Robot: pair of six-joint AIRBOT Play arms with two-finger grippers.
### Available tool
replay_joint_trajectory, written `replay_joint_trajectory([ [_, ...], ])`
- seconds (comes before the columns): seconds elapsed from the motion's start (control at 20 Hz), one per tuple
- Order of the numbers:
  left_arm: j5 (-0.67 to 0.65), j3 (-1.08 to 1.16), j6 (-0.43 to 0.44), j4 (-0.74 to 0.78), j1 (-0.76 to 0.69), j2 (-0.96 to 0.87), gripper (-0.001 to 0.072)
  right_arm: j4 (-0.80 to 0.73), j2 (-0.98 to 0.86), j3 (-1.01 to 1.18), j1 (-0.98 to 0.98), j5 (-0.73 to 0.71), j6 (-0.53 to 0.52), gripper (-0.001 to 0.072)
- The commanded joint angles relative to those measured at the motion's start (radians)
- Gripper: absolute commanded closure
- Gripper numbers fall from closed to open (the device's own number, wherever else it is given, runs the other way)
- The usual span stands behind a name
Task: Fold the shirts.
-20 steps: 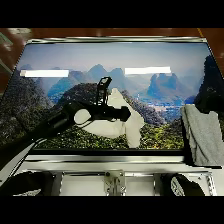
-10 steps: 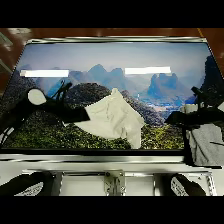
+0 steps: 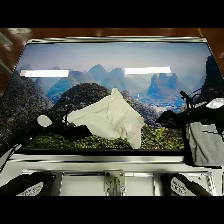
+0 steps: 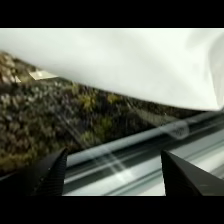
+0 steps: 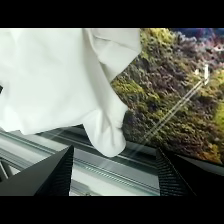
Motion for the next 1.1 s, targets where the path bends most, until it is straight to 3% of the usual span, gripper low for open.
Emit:
replay_joint_trajectory([
  [0.0,0.138,-0.02,0.1,-0.13,-0.01,-0.067,0.0011,-0.006,-0.008,-0.008,0.0,0.01,-0.004,0.0076],
  [0.15,0.186,-0.018,0.19,-0.25,-0.01,-0.145,0.0012,-0.015,-0.008,-0.038,0.0,0.014,-0.003,0.0076],
  [0.25,0.205,-0.019,0.207,-0.282,-0.01,-0.188,0.0014,0.005,-0.008,-0.06,0.0,0.014,-0.002,0.0076],
  [0.4,0.219,-0.018,0.206,-0.306,-0.01,-0.228,0.0266,0.022,-0.008,-0.098,0.001,0.01,0.028,0.0076],
  [0.45,0.232,-0.018,0.206,-0.319,-0.01,-0.228,0.0404,0.021,-0.008,-0.119,0.013,0.01,0.03,0.0076],
  [0.5,0.233,-0.012,0.206,-0.327,-0.007,-0.227,0.06,0.016,-0.008,-0.147,0.044,0.005,0.03,0.0076],
  [0.55,0.222,0.002,0.225,-0.327,-0.006,-0.226,0.0673,0.011,-0.008,-0.178,0.093,-0.014,0.029,0.0075],
  [0.75,0.047,0.086,0.354,-0.32,0.018,-0.225,0.0674,-0.01,-0.049,-0.235,0.291,-0.127,0.018,0.0075],
  [0.85,-0.028,0.113,0.355,-0.312,0.048,-0.224,0.0674,0.037,-0.099,-0.235,0.34,-0.156,0.011,0.0075],
  [1.05,-0.043,0.121,0.356,-0.312,0.097,-0.192,0.0674,0.096,-0.163,-0.235,0.434,-0.266,0.029,0.0078],
])
